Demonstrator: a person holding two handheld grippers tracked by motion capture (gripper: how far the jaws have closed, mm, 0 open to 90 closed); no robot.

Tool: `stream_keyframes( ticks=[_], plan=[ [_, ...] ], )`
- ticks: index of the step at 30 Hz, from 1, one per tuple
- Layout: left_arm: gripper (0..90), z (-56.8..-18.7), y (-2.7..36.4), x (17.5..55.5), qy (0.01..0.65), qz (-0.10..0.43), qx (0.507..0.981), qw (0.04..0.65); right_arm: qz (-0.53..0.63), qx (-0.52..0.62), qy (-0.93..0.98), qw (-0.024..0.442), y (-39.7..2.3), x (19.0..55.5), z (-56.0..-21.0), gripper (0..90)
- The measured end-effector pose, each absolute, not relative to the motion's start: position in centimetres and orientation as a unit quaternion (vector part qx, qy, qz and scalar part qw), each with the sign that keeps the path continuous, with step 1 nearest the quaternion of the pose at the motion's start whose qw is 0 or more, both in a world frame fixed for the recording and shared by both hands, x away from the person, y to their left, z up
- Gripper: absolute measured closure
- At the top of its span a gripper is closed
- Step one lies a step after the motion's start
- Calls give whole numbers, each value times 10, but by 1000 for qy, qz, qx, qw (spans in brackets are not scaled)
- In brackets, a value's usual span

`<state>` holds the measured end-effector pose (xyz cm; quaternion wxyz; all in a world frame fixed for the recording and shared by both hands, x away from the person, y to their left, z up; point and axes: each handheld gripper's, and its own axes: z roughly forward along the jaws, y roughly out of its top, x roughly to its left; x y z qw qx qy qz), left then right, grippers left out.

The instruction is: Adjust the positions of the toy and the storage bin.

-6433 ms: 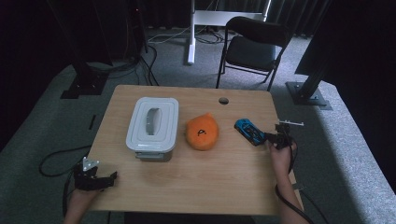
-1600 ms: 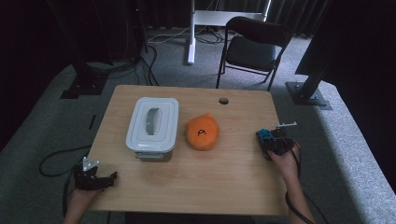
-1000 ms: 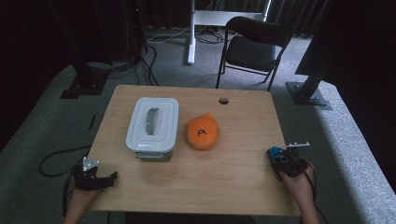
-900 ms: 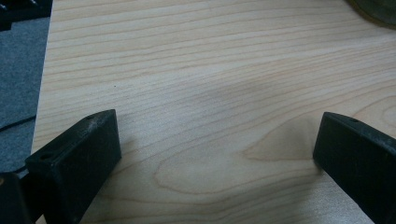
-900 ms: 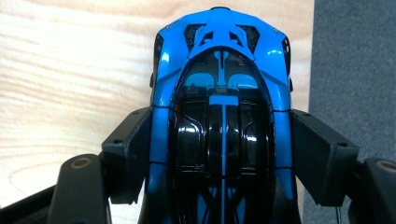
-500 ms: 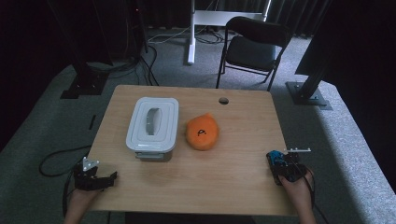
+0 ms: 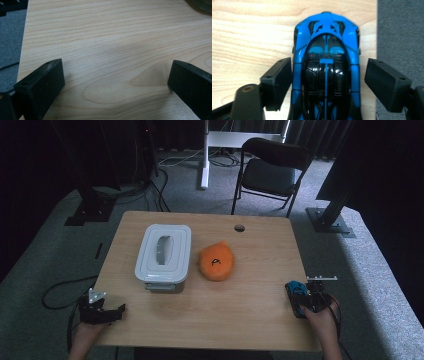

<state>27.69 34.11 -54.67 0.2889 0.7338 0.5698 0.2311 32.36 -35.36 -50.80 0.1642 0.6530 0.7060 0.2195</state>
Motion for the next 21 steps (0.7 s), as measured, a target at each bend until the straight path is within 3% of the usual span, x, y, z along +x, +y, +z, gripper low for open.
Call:
stream_keyframes(
  ticks=[21],
  plan=[
    [12, -547, 341, 277, 570, 231, 734, 289, 265, 597, 739, 166, -306, 335, -483, 209]
  ],
)
